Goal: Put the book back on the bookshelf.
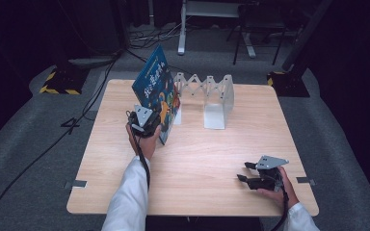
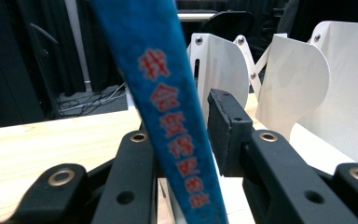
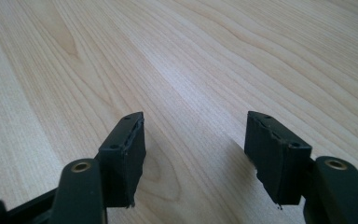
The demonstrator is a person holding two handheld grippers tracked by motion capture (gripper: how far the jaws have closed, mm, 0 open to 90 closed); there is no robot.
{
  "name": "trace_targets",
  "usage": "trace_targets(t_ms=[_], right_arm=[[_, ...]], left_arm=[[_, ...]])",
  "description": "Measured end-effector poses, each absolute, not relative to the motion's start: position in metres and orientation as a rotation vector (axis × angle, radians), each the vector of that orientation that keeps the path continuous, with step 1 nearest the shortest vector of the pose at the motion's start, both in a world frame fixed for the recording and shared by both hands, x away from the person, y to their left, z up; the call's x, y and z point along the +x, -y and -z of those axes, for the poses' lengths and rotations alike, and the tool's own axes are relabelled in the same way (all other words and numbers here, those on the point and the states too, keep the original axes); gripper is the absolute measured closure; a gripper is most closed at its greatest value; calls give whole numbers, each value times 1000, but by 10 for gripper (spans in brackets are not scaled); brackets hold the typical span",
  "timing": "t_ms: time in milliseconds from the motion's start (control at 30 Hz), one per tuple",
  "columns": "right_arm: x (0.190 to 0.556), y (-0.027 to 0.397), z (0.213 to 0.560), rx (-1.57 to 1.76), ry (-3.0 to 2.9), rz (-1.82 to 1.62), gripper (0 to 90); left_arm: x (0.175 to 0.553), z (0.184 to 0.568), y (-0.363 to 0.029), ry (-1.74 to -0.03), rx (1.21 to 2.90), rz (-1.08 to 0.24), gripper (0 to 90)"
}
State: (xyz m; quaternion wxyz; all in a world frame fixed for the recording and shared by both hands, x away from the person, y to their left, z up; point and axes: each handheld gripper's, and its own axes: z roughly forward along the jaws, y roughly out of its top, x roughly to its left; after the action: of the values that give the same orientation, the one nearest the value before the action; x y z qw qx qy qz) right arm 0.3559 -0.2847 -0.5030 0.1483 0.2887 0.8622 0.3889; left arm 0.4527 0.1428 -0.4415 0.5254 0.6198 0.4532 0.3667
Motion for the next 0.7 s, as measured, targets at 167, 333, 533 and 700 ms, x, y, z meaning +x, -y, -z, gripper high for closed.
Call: trace_targets(t_ms=[167, 333, 533, 700], right_arm=[[356, 285, 503, 833, -2484, -1124, 391], [356, 285, 503, 832, -2484, -1123, 391], [356, 285, 503, 835, -2483, -1124, 390], [356, 285, 503, 834, -2484, -1123, 387]], left_arm=[[450, 441, -149, -1093, 1502, -876, 722], [448, 443, -154, -1104, 1499, -874, 711], [445, 444, -151, -1097, 1510, -891, 671], [442, 444, -151, -1094, 1518, -887, 630]])
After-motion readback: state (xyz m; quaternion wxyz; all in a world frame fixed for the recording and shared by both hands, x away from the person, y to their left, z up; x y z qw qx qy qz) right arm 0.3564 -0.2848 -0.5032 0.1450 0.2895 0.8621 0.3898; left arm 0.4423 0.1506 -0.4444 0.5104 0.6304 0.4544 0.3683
